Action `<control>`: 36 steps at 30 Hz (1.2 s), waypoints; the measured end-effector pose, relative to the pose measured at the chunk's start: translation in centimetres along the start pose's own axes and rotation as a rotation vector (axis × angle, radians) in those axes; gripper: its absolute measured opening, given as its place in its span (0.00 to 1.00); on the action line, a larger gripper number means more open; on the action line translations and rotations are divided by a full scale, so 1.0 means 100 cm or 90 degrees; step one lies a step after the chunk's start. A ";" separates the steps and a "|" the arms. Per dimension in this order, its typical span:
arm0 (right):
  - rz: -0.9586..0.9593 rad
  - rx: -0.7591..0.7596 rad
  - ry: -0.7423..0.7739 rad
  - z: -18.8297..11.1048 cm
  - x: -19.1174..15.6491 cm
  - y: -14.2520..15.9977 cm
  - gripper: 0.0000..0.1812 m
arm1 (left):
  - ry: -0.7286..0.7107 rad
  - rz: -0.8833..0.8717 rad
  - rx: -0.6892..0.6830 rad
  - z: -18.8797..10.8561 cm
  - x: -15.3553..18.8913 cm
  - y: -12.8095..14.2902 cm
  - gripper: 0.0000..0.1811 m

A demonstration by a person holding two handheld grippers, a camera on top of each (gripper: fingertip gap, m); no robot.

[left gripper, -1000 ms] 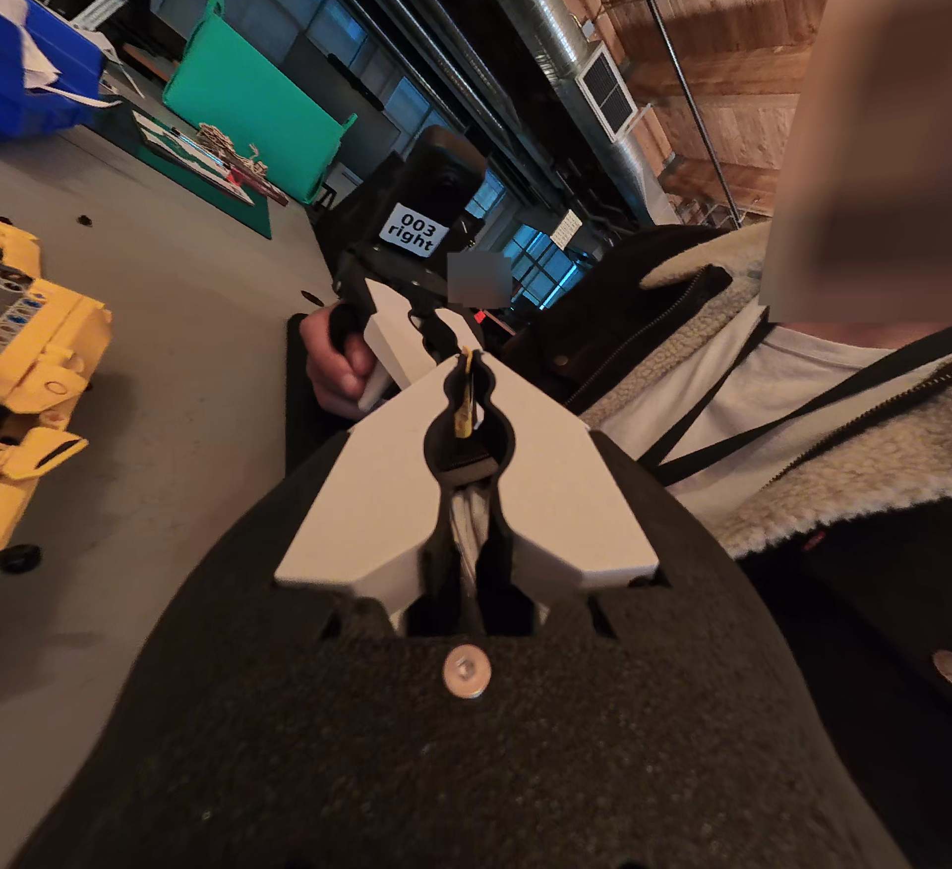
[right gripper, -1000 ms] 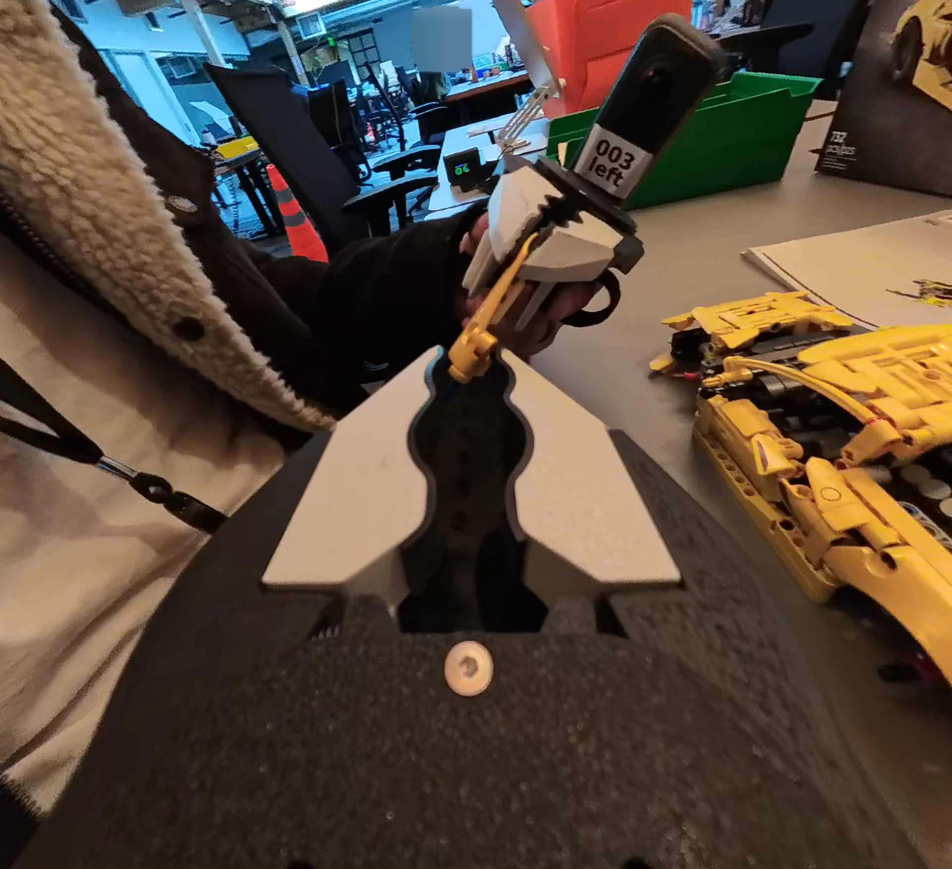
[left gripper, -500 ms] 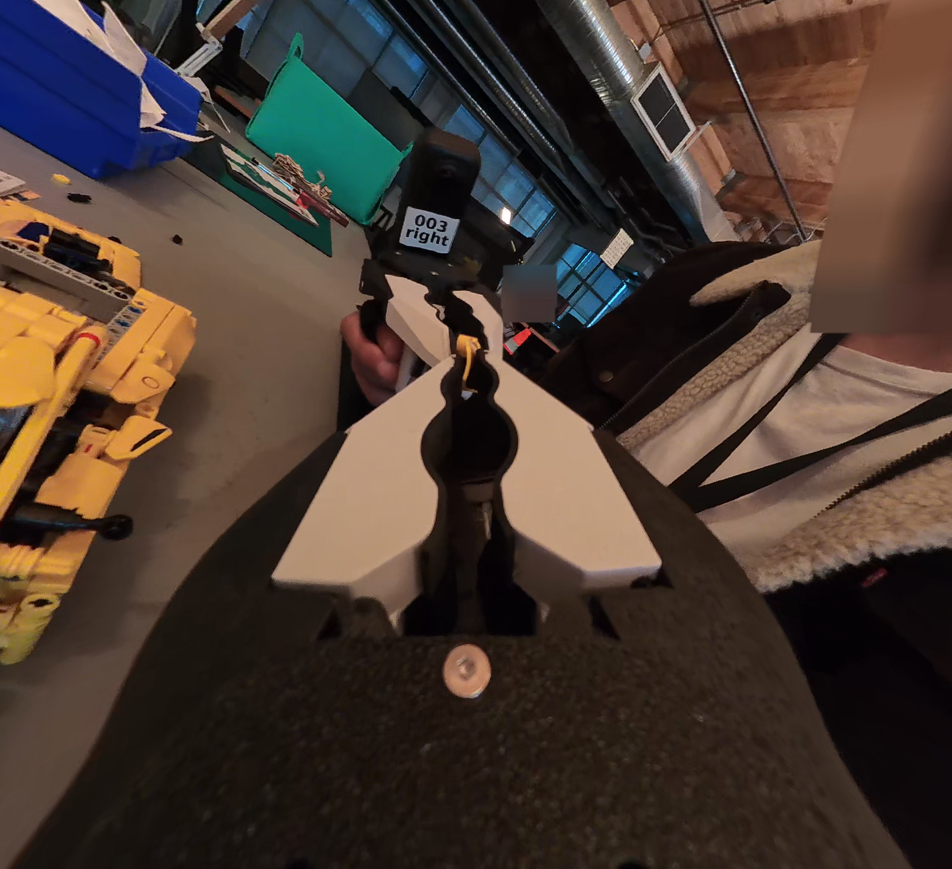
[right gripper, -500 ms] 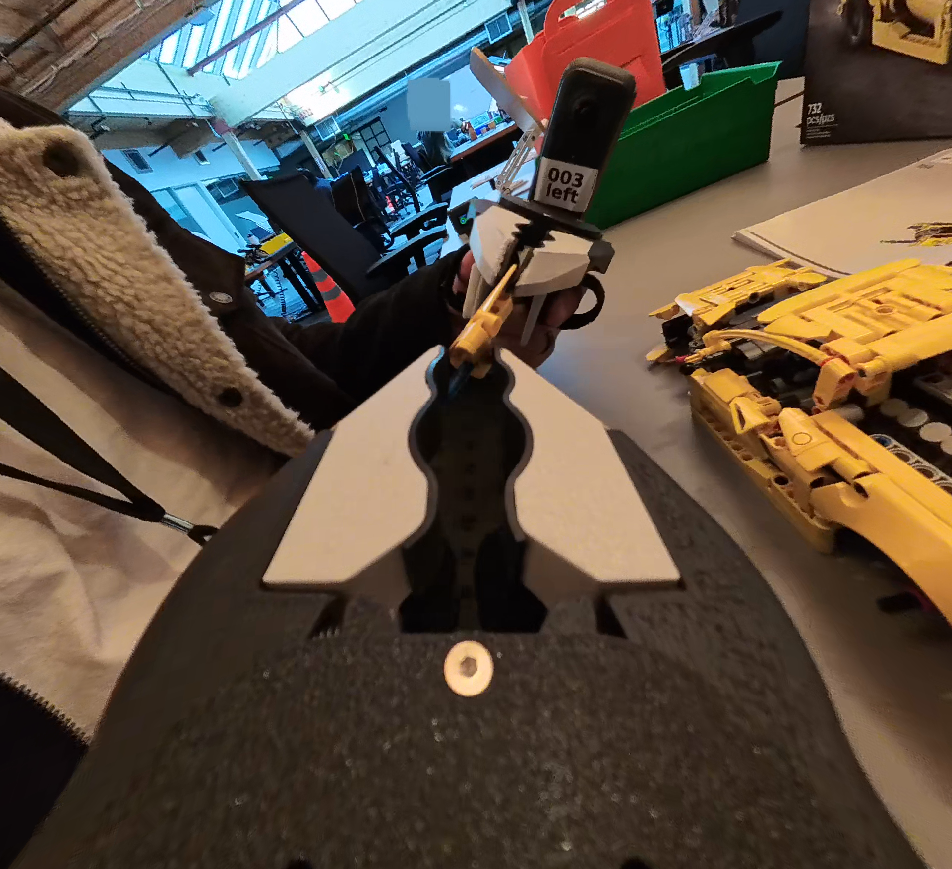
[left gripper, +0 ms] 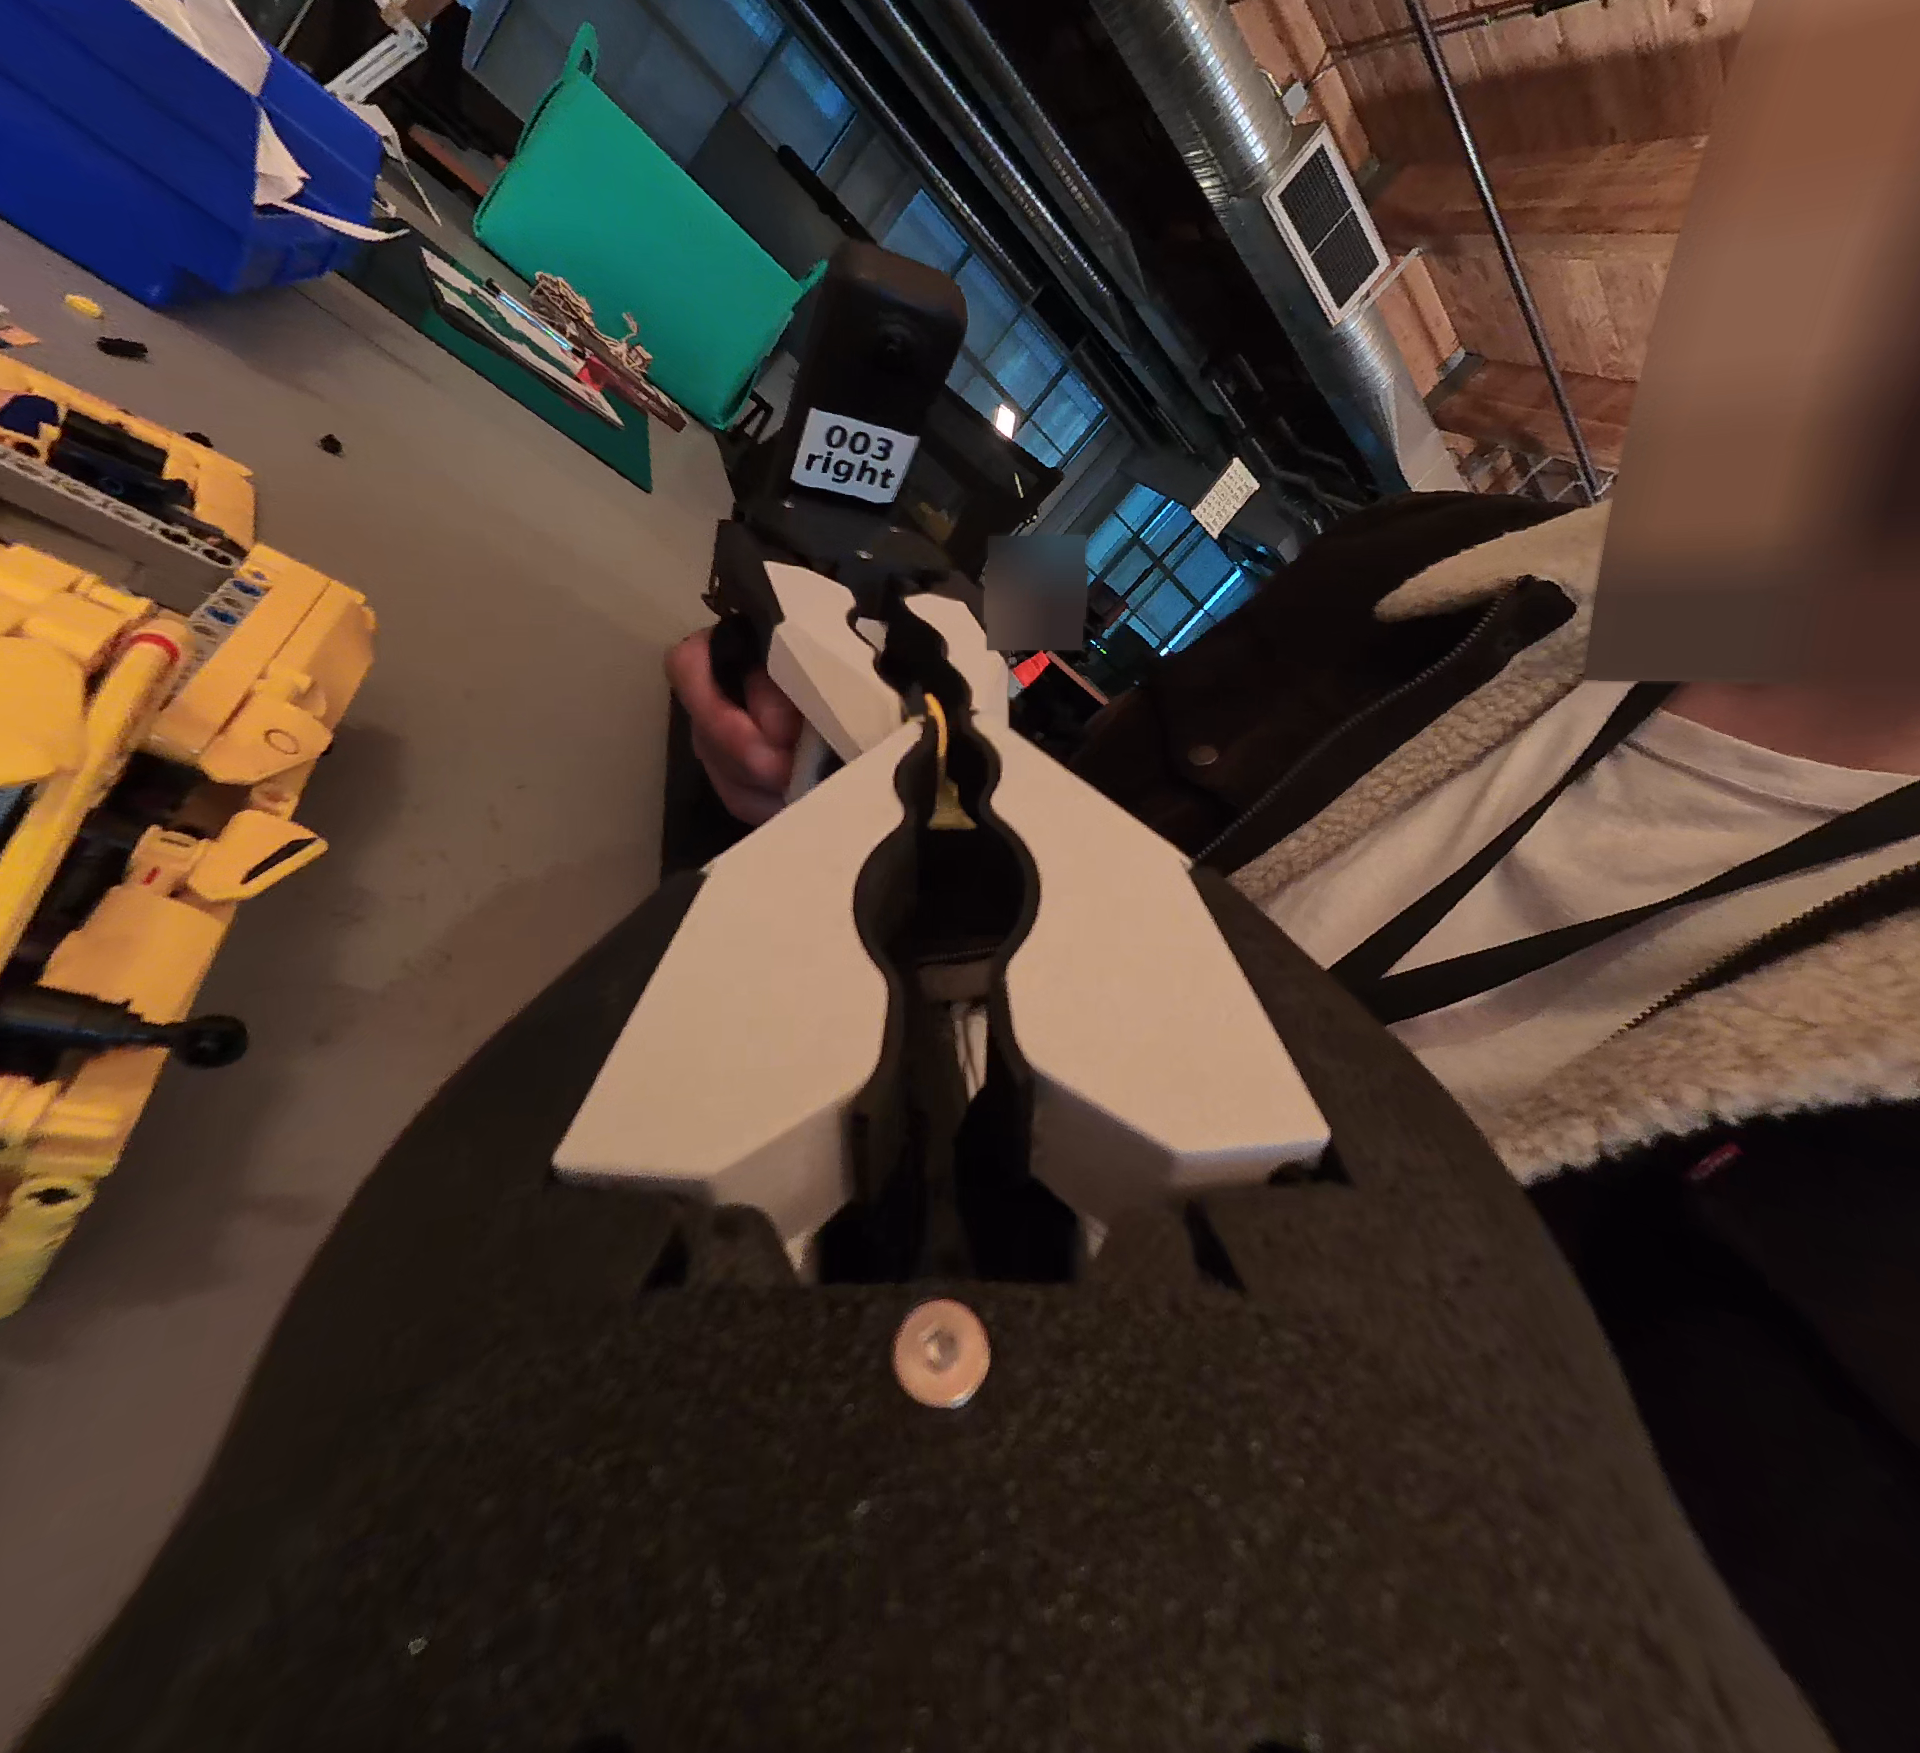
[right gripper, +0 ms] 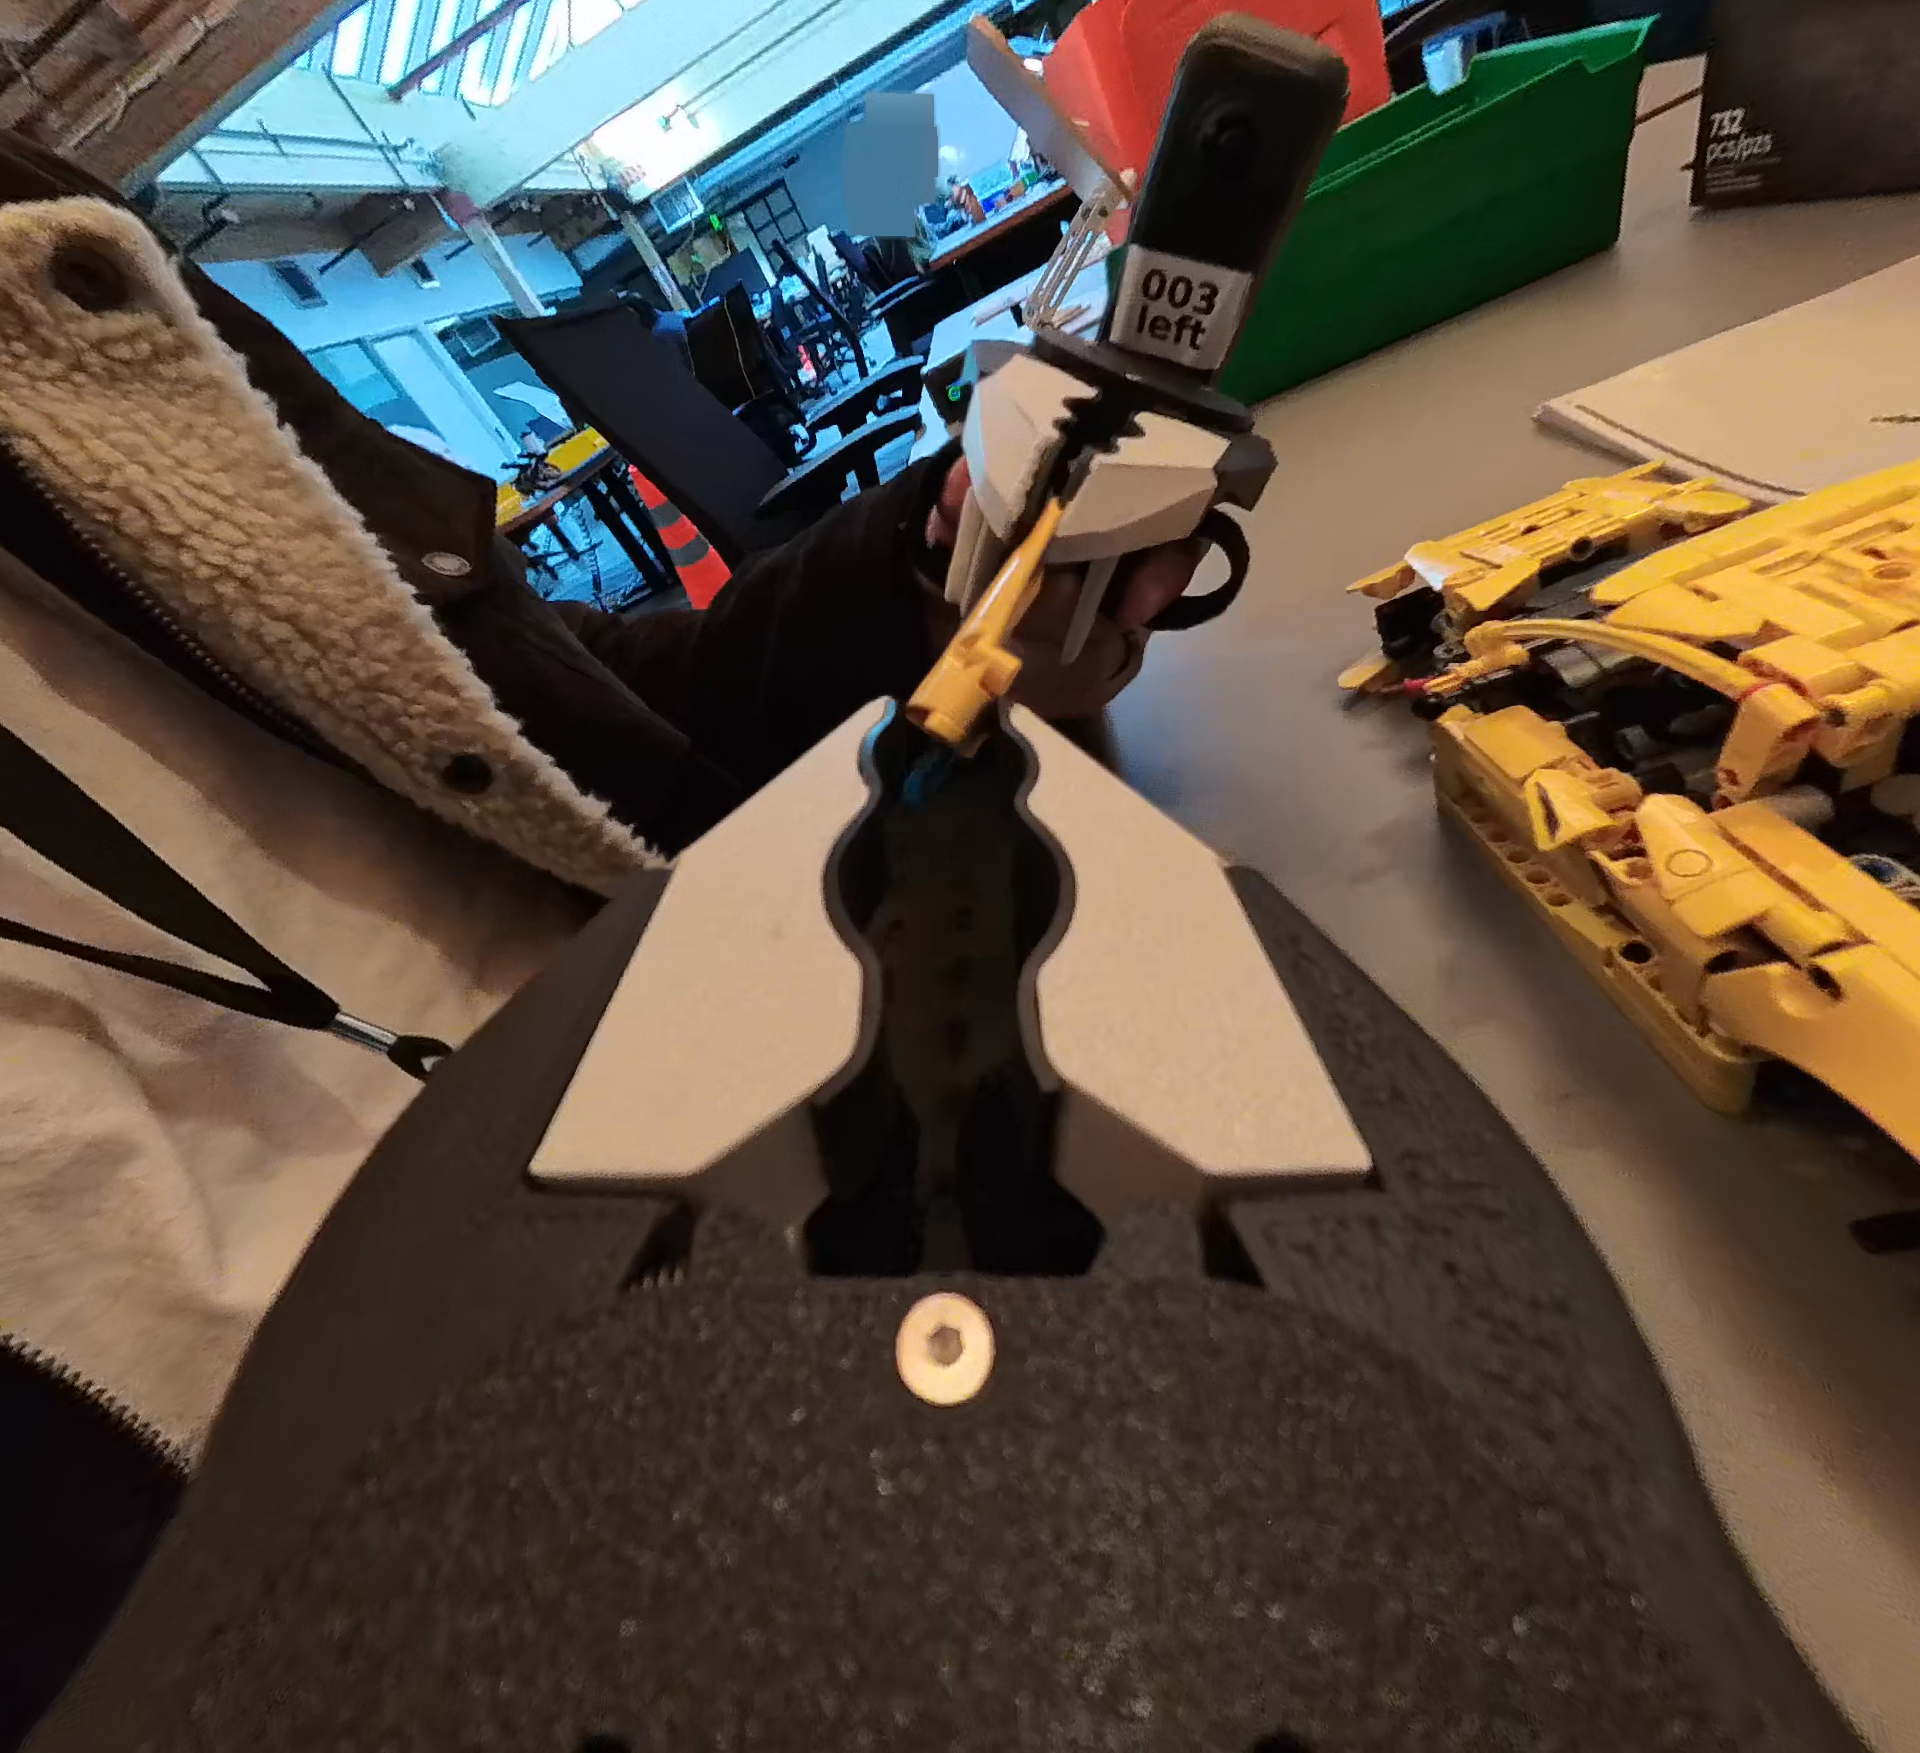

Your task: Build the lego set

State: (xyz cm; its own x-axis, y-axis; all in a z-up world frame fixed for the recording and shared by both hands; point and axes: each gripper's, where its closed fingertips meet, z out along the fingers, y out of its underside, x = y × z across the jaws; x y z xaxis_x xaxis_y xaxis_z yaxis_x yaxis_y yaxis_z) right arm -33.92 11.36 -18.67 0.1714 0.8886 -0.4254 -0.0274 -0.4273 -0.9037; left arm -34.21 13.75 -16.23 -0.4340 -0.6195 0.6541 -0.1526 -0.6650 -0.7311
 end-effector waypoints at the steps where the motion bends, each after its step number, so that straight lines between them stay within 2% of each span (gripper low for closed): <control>1: -0.006 -0.006 -0.003 0.001 -0.002 0.001 0.08 | 0.005 -0.001 -0.001 0.001 0.001 0.000 0.01; 12: 0.010 0.004 -0.042 0.002 -0.008 -0.001 0.08 | 0.042 -0.015 -0.004 0.002 0.010 0.001 0.00; 19: 0.017 0.056 -0.062 -0.005 -0.011 -0.014 0.12 | 0.068 -0.025 -0.020 0.003 0.016 0.005 0.00; 27: 0.061 -0.023 -0.018 0.003 0.001 0.007 0.06 | 0.011 -0.014 -0.042 0.008 0.002 0.012 0.01; 28: 0.074 -0.015 0.001 0.002 0.007 0.005 0.06 | -0.010 -0.014 -0.027 0.008 -0.003 0.008 0.03; 30: 0.097 0.028 0.047 -0.007 0.023 -0.005 0.05 | -0.070 -0.008 0.026 0.003 -0.015 -0.005 0.15; 33: 0.122 0.154 0.083 -0.034 0.036 -0.032 0.05 | -0.168 0.063 0.066 0.001 -0.025 -0.017 0.16; 36: 0.119 0.227 0.090 -0.052 0.038 -0.048 0.05 | -0.203 0.118 0.050 0.025 -0.023 -0.013 0.16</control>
State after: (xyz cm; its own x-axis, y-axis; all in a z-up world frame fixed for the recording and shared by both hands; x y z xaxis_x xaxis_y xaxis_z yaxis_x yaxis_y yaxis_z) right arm -28.04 15.97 -15.69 0.2633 0.7589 -0.5956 -0.4060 -0.4729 -0.7820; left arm -30.77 14.97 -16.32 -0.1476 -0.8226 0.5492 -0.0231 -0.5522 -0.8334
